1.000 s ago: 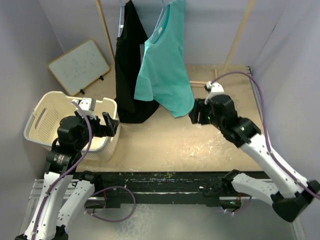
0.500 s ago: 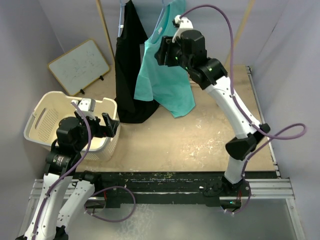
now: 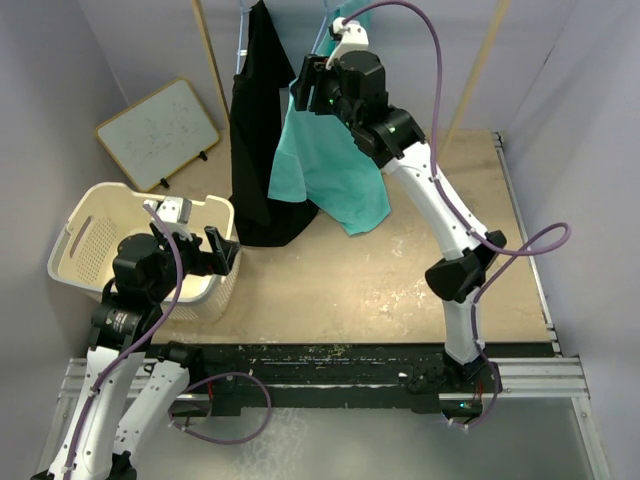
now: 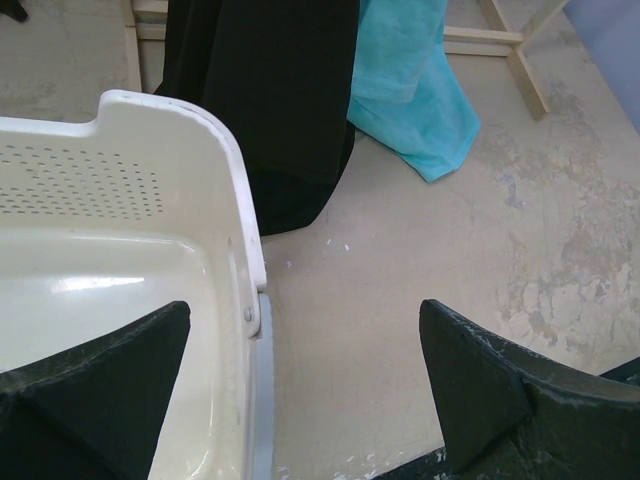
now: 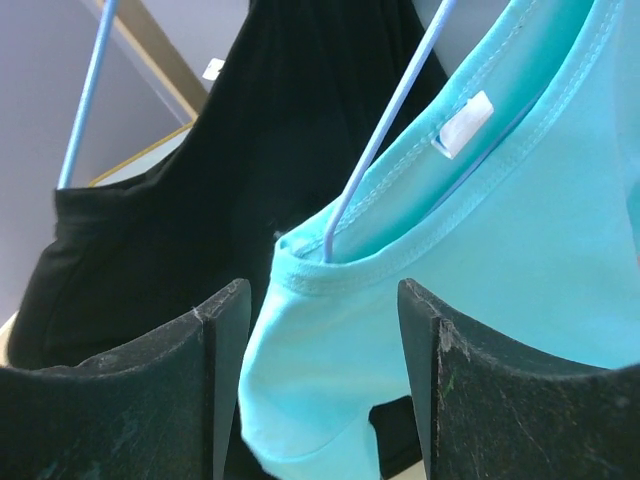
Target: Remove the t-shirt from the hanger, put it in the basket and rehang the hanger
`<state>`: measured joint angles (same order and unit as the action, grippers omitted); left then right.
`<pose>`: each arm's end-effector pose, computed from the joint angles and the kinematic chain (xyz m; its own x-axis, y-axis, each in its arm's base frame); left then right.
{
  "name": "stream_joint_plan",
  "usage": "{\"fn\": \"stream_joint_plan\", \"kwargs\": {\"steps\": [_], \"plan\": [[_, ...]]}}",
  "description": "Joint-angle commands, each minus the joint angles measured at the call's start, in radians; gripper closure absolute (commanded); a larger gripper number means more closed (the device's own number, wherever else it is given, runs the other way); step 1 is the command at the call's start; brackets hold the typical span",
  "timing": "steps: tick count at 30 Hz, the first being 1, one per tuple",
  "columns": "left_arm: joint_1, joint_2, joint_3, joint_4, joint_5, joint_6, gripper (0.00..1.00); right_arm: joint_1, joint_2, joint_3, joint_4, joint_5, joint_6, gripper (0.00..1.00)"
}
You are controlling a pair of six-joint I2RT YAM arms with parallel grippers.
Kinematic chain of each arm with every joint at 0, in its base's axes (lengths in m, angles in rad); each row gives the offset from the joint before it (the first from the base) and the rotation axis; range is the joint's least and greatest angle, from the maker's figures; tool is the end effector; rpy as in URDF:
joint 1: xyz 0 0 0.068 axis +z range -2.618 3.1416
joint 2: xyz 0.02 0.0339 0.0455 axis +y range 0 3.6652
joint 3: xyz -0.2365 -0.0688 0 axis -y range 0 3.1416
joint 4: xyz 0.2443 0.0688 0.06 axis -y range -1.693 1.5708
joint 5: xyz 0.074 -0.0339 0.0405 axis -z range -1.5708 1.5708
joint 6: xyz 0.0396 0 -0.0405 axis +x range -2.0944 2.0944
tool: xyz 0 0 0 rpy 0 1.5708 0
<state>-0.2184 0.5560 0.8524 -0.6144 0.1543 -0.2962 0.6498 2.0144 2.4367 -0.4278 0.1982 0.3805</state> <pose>0.1380 -0.0369 0.3317 -0.3960 -0.2075 -0.8945 0.2520 0.9122 -0.3232 0.3491 0.2555 0.4813 -0.1661 0.3311 -0.9289 -0.4036 0.8366 0.3704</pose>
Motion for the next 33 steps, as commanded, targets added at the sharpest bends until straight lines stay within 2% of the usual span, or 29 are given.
{"fn": "stream_joint_plan", "kwargs": {"steps": [1,7,11,16,19,22,25,29,31,33], "plan": [[0.001,-0.004,0.004,0.053,0.019,-0.003,0.01,0.004,0.038,0.08,0.083,0.077,-0.022,0.39],[0.001,-0.001,0.004,0.054,0.019,0.0,0.01,0.003,0.061,0.099,0.109,0.149,-0.033,0.48],[0.001,-0.003,0.004,0.053,0.018,0.0,0.01,0.003,0.065,0.114,0.092,0.234,-0.053,0.59],[0.001,-0.002,0.004,0.054,0.019,-0.001,0.01,-0.001,-0.011,0.002,0.152,0.314,-0.095,0.63],[0.001,0.0,0.002,0.054,0.022,-0.001,0.01,-0.021,-0.011,0.021,0.13,0.316,-0.102,0.64],[0.001,0.002,0.003,0.055,0.024,0.0,0.01,-0.045,0.003,0.058,0.088,0.322,-0.09,0.72],[0.001,0.002,0.002,0.055,0.022,-0.001,0.01,-0.054,-0.021,0.016,0.101,0.337,-0.089,0.77],[0.001,0.003,0.002,0.056,0.023,-0.002,0.13,-0.065,-0.057,-0.035,0.133,0.355,-0.099,0.84],[0.001,0.006,0.002,0.06,0.028,-0.003,0.21,-0.073,-0.063,-0.037,0.129,0.363,-0.101,0.99],[0.001,0.01,0.001,0.063,0.037,-0.002,0.24,-0.081,-0.078,-0.05,0.141,0.357,-0.109,1.0]]}}
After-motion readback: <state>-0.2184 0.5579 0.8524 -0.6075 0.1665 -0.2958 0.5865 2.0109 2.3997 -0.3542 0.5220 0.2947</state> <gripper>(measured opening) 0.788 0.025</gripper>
